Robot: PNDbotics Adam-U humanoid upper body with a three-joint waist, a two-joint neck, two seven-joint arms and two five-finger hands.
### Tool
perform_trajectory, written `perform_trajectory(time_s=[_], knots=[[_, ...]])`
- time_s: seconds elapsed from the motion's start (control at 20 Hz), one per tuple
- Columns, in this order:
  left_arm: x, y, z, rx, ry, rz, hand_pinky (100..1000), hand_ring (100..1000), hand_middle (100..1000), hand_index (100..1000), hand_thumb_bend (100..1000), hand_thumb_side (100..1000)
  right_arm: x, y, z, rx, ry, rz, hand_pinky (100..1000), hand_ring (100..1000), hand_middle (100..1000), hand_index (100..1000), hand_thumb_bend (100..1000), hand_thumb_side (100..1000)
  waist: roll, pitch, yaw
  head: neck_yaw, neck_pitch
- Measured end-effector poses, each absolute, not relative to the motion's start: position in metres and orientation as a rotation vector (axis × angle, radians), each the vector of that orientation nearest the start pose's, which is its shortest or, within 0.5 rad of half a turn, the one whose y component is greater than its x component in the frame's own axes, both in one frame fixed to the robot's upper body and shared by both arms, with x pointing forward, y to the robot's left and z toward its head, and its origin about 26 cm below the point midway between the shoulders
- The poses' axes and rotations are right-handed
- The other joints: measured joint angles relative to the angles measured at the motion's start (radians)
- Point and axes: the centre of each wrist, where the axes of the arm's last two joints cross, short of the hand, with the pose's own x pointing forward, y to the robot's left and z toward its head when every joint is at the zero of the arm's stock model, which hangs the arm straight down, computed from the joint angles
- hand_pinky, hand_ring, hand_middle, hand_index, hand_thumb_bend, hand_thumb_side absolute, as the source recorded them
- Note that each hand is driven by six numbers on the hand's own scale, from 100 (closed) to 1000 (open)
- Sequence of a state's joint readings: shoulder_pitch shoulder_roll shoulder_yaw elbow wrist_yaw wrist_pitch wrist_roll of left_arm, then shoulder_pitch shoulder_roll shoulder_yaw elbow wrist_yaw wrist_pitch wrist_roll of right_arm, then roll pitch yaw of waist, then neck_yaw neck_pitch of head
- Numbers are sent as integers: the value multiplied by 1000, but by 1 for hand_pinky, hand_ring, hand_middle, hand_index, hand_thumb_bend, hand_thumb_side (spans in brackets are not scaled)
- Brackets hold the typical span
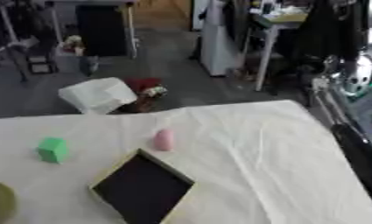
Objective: Pick up objects on the table and place them in the box.
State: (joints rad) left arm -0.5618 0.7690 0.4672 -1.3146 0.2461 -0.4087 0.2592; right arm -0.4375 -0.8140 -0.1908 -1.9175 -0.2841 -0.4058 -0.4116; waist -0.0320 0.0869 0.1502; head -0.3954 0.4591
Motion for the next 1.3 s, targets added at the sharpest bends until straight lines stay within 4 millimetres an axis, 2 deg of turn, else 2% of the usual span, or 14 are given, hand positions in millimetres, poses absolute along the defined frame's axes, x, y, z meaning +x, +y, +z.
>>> perform_trajectory(time_s=[0.15,0.2,0.25,0.45,0.55,0.7,0.8,1.0,1.3], knots=[[333,503,274,815,-2461,346,805,874,874,927,100,570,294,-358,316,520,3335,-52,871,796,706,789,100,605,-6,-16,-2,-19,-5],[332,503,274,814,-2458,345,806,875,873,927,100,508,294,-358,316,524,3331,-46,871,796,706,789,100,596,-7,-16,-2,-21,-5],[332,501,274,809,-2458,345,806,874,874,927,100,571,294,-358,316,529,3327,-42,871,796,705,789,100,599,-8,-16,-2,-21,-5],[332,498,276,800,-2465,336,806,875,874,925,100,574,294,-358,316,538,3319,-37,872,794,703,788,100,615,-9,-18,-4,-16,-2],[333,496,275,790,-2470,321,807,876,875,926,100,580,294,-357,316,535,3321,-40,873,793,702,787,100,621,-11,-14,-5,36,50],[337,490,273,760,-2489,277,809,876,876,927,100,588,295,-354,318,516,3321,-68,875,791,699,786,100,621,-11,7,-5,128,133],[341,486,276,736,-2522,244,810,877,876,927,100,596,296,-351,321,496,3316,-92,876,789,696,785,100,616,-12,26,-4,174,167],[349,477,281,695,-2588,167,812,878,877,929,100,627,297,-345,328,445,3310,-151,880,785,689,782,100,605,-14,79,4,221,199],[360,468,287,642,-2676,64,812,877,876,930,100,672,298,-339,338,375,3305,-239,886,779,680,777,100,590,-24,148,14,251,221]])
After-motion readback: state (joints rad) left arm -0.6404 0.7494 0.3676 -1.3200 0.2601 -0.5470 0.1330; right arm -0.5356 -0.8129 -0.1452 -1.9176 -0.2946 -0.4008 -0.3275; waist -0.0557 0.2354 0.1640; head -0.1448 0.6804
